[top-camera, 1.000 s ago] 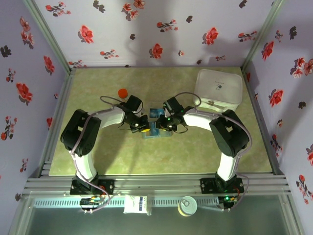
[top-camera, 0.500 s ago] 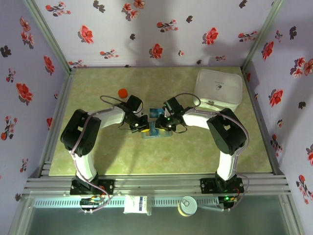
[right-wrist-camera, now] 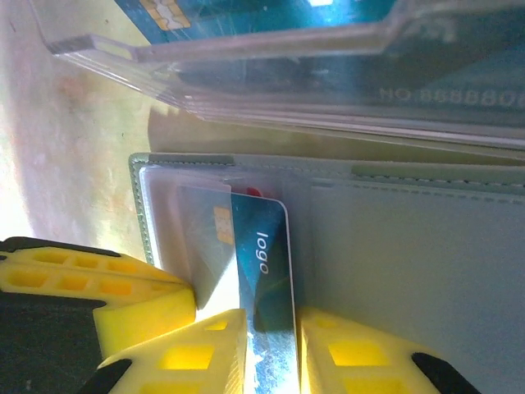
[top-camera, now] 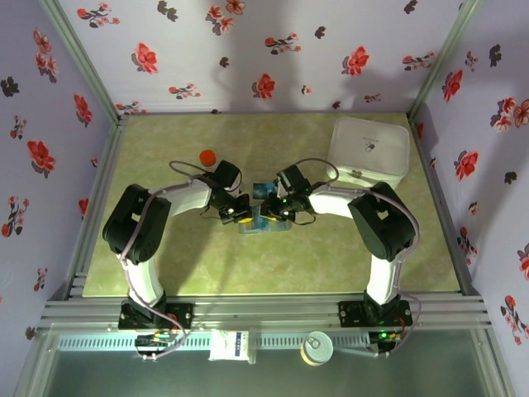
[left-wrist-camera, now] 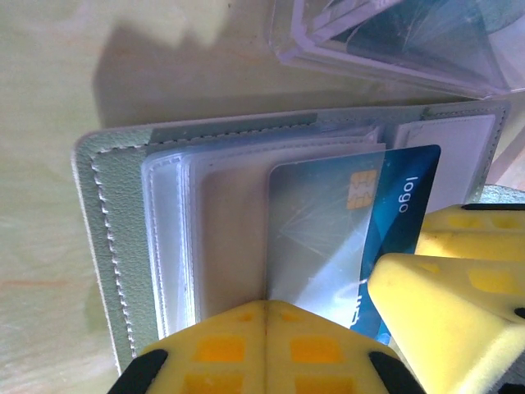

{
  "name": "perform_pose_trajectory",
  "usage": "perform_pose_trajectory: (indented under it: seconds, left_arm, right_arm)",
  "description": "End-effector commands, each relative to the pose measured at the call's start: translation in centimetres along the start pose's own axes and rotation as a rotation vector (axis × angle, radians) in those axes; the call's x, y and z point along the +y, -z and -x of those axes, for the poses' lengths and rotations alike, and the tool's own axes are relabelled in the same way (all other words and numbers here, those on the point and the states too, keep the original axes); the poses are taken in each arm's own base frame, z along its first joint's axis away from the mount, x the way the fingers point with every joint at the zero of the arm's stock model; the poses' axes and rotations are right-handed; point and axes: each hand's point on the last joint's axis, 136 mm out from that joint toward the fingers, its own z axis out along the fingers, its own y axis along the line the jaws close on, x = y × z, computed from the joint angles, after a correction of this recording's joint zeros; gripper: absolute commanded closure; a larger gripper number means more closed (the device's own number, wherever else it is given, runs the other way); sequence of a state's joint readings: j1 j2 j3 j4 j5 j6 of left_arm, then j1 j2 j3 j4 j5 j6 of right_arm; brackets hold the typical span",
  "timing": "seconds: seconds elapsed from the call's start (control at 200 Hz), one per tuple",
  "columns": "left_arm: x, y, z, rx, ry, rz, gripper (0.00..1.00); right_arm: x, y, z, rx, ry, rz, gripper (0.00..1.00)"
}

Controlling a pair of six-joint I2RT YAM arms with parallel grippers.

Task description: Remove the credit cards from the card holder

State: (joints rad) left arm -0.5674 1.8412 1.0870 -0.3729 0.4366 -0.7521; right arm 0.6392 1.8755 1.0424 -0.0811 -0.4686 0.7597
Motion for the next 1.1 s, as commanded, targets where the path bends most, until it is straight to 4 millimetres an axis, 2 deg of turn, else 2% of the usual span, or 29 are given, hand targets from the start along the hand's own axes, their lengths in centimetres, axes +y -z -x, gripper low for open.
perform_pose_trajectory:
  seconds: [0.0, 0.39, 0.745, 1.095]
  left_arm:
    - [1.0, -0.6, -0.2, 0.021, 0.003, 0.053, 1.0]
    - [0.9, -0.5, -0.1, 0.021, 0.002, 0.053, 1.0]
    - [1.1, -0.5, -0.2, 0.022, 0.004, 0.056, 1.0]
    - [0.6, -0.4, 0.0, 0.021, 0.004, 0.042, 1.0]
  right_arm:
    - [0.7, 0.9, 0.1, -0.016, -0.002, 0.029, 0.78]
    - [0.2, 1.3, 0.0, -0.022, -0.002, -0.002, 0.88]
    - [-1.6, 2.5, 0.0, -0.033, 0.0, -0.082, 0.89]
    - [-1.8, 3.7, 0.3, -0.048, 0.033, -0.14, 0.89]
